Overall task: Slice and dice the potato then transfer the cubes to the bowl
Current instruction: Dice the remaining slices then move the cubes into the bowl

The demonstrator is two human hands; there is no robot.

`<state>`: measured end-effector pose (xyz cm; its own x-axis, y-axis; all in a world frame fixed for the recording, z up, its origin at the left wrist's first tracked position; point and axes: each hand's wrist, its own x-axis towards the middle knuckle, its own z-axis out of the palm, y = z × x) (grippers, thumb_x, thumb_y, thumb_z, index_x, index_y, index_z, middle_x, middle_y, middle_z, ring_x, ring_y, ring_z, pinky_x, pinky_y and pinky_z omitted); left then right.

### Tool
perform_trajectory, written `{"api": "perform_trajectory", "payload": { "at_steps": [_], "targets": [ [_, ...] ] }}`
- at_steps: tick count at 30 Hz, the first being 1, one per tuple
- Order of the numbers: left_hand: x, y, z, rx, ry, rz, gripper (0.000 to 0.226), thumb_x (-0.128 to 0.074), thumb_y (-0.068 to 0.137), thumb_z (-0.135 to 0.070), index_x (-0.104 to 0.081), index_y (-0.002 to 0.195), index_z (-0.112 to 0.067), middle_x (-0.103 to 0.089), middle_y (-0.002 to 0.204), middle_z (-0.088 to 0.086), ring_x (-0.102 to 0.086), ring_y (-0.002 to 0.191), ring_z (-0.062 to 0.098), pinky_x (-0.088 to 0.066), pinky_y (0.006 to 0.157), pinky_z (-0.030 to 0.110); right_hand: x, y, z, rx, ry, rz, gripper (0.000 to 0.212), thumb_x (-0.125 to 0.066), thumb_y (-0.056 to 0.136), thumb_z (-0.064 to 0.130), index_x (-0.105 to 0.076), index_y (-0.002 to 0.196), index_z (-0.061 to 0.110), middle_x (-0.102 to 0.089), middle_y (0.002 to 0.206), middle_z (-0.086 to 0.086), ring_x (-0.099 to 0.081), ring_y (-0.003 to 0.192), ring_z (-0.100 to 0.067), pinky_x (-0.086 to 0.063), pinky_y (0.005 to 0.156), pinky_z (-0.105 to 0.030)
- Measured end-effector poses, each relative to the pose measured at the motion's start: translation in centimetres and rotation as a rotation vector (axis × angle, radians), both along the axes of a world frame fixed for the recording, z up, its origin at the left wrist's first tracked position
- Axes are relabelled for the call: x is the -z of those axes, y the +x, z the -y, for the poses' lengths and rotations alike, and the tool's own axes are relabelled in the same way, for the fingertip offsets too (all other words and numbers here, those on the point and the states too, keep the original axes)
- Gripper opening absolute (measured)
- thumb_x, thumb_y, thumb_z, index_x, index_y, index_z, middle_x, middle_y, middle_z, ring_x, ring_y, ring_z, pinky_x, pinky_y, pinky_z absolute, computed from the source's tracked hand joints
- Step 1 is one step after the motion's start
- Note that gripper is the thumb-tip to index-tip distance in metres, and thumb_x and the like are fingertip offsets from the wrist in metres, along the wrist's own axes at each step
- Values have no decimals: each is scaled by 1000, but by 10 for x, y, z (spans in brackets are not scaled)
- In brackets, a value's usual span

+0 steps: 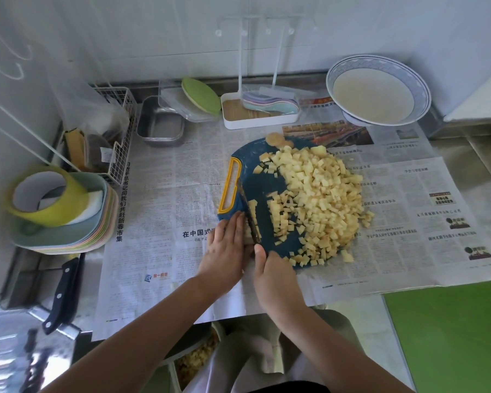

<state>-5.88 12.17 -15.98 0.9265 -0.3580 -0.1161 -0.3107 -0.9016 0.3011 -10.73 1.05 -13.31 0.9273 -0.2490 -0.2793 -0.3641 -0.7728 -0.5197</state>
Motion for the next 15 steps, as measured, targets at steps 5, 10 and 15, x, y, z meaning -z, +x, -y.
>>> {"api": "perform_trajectory", "payload": {
  "at_steps": [5,10,15],
  "targets": [
    [9,-2,3,-50,-10,9,70,-33,103,-38,5,152,-7,-7,160,5,-13,138,26,-15,115,34,3,-5,35,15,-3,0,51,-21,102,44,-56,89,10,-53,73,1,-54,69,-15,-32,56,-20],
    [10,2,7,-8,-53,122,75,-65,88,-7,-21,148,3,-32,151,16,-37,128,32,-34,107,30,0,-5,36,-25,25,-8,43,-24,103,41,-48,80,14,-45,64,6,-46,61,-10,-33,49,-17],
    [13,18,-3,54,-239,227,61,-83,59,12,-61,116,10,-66,110,22,-62,92,37,-57,78,38,0,-8,33,-27,170,4,45,-27,103,39,-47,71,17,-47,62,5,-46,57,-8,-36,51,-19]
  ]
}}
